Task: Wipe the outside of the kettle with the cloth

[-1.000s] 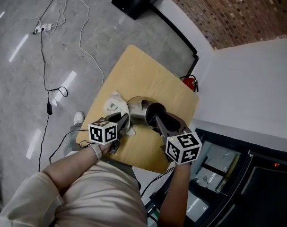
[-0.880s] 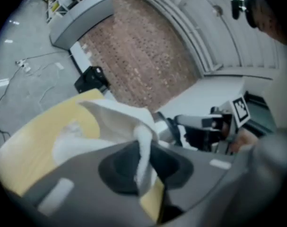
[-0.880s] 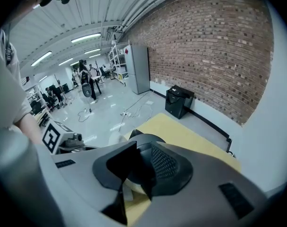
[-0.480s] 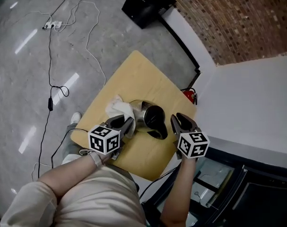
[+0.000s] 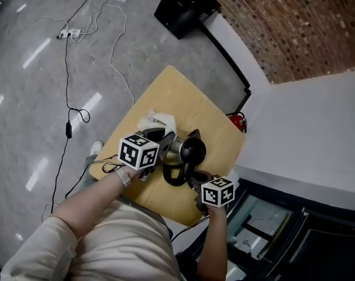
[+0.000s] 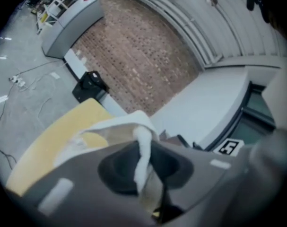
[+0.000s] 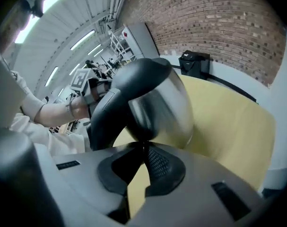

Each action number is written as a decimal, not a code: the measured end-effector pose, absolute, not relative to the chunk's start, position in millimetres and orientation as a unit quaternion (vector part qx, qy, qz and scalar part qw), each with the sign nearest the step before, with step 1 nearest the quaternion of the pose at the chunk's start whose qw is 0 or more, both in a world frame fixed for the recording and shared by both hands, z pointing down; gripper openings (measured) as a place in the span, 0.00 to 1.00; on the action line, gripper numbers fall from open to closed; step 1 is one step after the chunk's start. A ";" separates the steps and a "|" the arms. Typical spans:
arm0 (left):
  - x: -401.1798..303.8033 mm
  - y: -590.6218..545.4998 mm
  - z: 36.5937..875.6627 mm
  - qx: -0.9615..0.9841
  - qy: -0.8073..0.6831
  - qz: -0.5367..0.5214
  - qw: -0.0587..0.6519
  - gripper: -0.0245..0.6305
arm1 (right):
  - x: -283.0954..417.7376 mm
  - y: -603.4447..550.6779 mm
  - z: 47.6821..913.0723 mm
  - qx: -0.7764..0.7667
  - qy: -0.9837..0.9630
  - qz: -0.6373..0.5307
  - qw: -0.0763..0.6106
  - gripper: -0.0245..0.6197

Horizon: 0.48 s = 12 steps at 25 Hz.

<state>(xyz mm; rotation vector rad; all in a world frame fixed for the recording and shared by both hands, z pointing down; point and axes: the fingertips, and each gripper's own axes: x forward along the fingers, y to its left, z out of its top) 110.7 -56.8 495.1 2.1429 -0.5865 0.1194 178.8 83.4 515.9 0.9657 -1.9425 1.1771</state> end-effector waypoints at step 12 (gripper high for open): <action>105.7 -23.4 550.0 0.891 -0.202 0.163 0.373 0.13 | 179.7 -17.0 392.3 0.625 -0.719 0.043 0.302 0.06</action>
